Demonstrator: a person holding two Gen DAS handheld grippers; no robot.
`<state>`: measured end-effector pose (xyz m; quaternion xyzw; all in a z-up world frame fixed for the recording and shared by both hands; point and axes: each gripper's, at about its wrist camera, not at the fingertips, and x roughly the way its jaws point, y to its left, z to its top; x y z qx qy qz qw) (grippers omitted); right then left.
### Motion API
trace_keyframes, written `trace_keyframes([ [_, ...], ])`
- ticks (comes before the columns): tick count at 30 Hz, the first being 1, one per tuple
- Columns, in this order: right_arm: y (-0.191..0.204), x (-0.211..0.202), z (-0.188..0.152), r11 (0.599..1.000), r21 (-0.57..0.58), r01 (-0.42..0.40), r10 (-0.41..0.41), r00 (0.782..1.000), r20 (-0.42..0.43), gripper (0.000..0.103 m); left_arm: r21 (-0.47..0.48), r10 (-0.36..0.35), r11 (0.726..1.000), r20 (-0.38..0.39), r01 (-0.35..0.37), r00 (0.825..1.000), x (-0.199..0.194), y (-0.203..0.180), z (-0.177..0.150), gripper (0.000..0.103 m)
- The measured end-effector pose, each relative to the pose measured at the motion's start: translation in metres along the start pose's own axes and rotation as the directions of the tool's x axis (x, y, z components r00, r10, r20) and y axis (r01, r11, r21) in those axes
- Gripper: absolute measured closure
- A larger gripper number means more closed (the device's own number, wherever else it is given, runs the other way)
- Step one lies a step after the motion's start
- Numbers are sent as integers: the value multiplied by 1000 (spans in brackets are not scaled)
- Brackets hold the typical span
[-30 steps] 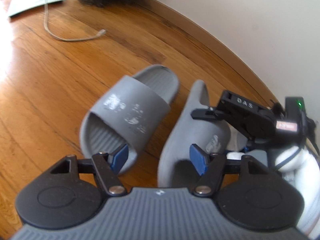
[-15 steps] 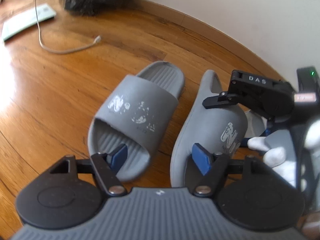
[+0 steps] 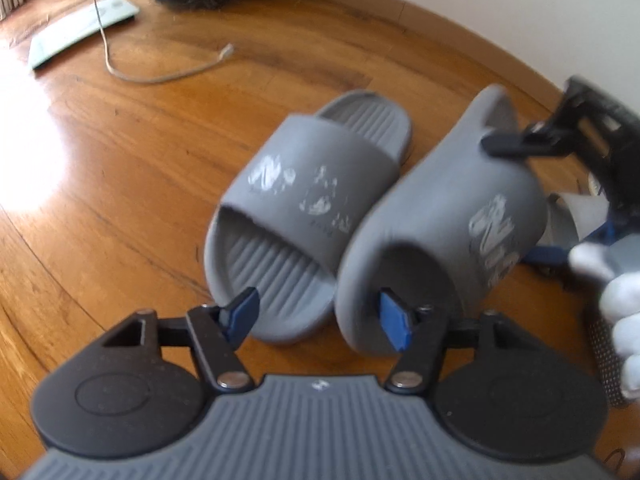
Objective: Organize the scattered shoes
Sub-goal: 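Align the NiCi slide alongside its mate with the right tool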
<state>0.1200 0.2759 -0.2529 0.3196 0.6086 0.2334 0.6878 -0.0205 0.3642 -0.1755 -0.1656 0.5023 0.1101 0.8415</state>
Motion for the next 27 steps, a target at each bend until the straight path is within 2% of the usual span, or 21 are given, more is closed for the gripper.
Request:
trace_keyframes([
  [7,0,0,9,999,-33,15,-17,998,-61,0,22,-5,1000,-16,5,1000,3,-9,-5,43],
  [13,10,3,12,991,-120,66,-79,991,-108,0,47,-50,998,-38,52,998,4,-21,-15,44],
  [16,9,4,12,987,-132,94,-108,989,-102,0,42,-36,998,-16,37,999,-5,-25,-20,44],
  [18,5,3,13,990,-104,92,-102,990,-96,0,59,-1,998,28,0,1000,-15,-27,-25,45],
  [20,-2,2,14,995,-64,82,-88,992,-93,0,138,33,989,137,-52,990,-34,-36,-31,46],
  [24,-4,5,16,995,-55,79,-84,991,-100,0,285,-68,959,234,-1,970,-48,-56,-33,45],
  [27,-2,7,14,994,-65,89,-95,991,-98,0,394,-161,918,281,39,946,-55,-71,-32,45],
])
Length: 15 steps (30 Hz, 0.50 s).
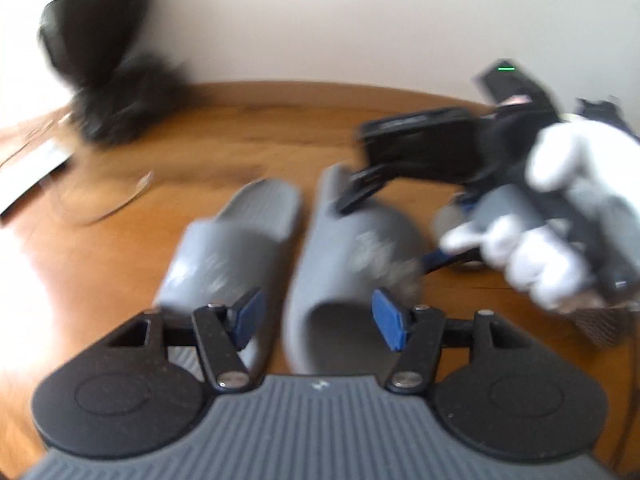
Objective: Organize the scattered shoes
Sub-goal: 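Align the NiCi slide alongside its mate with the right tool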
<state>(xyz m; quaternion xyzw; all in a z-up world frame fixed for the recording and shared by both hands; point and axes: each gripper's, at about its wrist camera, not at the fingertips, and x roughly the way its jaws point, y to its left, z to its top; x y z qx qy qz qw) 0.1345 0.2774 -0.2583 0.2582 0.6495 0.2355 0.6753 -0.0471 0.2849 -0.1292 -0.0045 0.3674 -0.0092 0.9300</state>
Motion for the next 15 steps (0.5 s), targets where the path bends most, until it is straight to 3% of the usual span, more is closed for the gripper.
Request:
trace_keyframes([
  [4,6,3,-4,1000,-20,14,-14,1000,5,0,19,-50,999,-11,50,999,21,-11,9,43],
  [8,10,5,-2,999,-29,27,-27,1000,1,0,39,-2,999,-58,4,998,37,-16,16,36],
  [14,10,6,-2,999,-39,27,-27,1000,0,0,49,13,999,-79,-9,997,38,-20,18,31],
  [15,9,6,-2,999,-37,28,-28,1000,1,0,48,13,999,-81,-10,997,59,-1,27,31],
])
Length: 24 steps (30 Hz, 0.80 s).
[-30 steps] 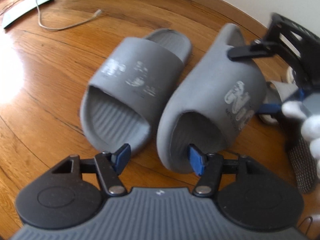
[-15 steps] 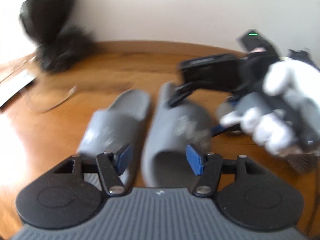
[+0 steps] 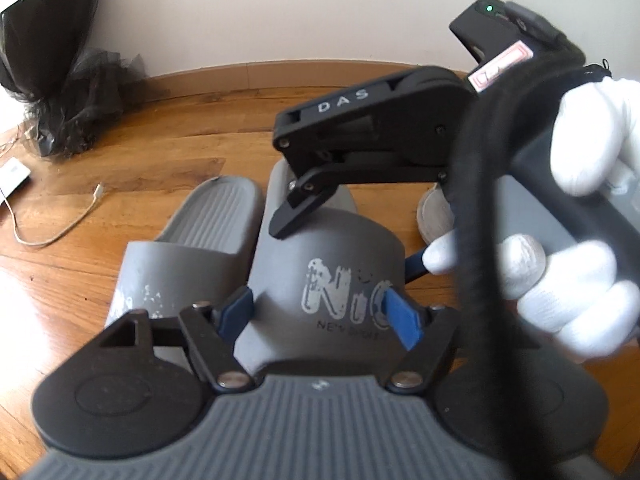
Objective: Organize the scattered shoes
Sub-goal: 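Align the NiCi slide alongside its mate with the right tool, then open the right tool and move it toward the shoe heap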
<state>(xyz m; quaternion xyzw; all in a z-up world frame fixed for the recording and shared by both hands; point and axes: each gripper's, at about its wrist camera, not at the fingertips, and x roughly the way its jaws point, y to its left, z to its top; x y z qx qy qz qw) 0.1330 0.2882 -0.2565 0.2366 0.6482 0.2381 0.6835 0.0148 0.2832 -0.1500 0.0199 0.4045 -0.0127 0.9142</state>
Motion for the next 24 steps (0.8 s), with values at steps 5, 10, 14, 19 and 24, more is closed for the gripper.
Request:
trace_keyframes([
  [5,-1,-2,-1,1000,3,-2,2,1000,-1,0,-9,-4,1000,-8,4,1000,46,48,23,29],
  [10,-3,-3,6,995,84,-53,55,998,-30,0,-53,31,998,-51,-34,998,66,72,16,31],
  [14,-9,-11,17,963,208,-173,186,982,-41,0,-62,23,998,-52,-27,998,79,92,17,32],
  [19,-8,-20,24,966,188,-177,183,983,-16,0,-56,42,997,-61,-45,997,97,109,29,37],
  [24,-28,-24,23,953,233,-195,201,980,-3,0,-66,45,997,-70,-50,997,109,123,35,38],
])
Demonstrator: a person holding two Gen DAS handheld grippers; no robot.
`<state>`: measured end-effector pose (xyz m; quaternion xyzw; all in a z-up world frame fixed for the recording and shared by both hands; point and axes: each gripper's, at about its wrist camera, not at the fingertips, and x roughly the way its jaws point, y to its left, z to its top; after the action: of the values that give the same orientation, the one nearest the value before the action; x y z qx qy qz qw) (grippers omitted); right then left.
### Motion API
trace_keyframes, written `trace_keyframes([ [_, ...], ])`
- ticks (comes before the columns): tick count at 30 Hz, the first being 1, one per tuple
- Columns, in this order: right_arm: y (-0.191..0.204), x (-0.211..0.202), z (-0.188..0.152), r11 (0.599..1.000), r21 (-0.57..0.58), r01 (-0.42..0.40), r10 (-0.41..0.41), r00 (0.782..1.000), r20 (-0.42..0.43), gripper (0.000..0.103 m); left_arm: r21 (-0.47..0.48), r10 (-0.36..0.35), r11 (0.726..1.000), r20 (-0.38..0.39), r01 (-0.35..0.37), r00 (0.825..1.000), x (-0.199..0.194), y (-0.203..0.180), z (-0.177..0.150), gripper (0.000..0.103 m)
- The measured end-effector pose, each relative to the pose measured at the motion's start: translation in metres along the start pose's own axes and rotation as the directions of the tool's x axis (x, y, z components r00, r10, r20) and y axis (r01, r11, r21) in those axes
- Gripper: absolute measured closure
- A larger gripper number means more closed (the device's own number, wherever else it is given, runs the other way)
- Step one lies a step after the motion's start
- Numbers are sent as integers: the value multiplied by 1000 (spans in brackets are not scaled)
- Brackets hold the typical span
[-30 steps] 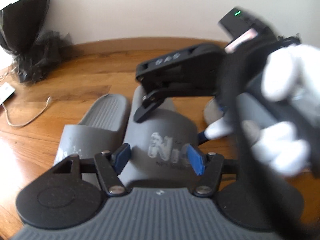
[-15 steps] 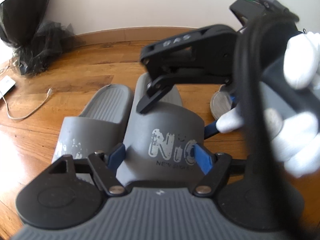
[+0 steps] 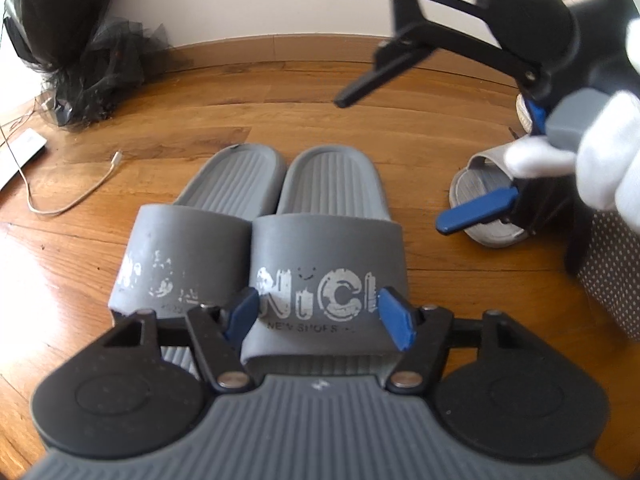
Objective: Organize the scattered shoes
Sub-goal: 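Open the right tool and move it toward the shoe heap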
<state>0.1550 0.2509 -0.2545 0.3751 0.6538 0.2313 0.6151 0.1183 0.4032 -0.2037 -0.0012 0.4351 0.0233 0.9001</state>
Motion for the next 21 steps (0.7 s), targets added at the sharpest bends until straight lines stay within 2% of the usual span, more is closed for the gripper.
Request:
trace_keyframes([
  [3,-11,-12,-1,998,19,-56,56,998,10,0,-27,6,1000,-6,-6,1000,6,15,7,38],
  [5,-16,-21,-4,996,20,-90,89,996,14,0,-55,9,998,19,-8,1000,6,28,13,38],
  [9,-23,-46,-14,992,-15,-124,124,992,19,0,-87,-27,996,84,34,996,5,45,29,38],
  [14,-36,-79,-33,986,-54,-157,158,987,15,0,-47,-62,997,119,68,991,13,45,48,37],
  [21,-49,-127,-53,976,-184,-115,122,992,24,0,27,-124,992,126,121,984,22,22,63,33],
])
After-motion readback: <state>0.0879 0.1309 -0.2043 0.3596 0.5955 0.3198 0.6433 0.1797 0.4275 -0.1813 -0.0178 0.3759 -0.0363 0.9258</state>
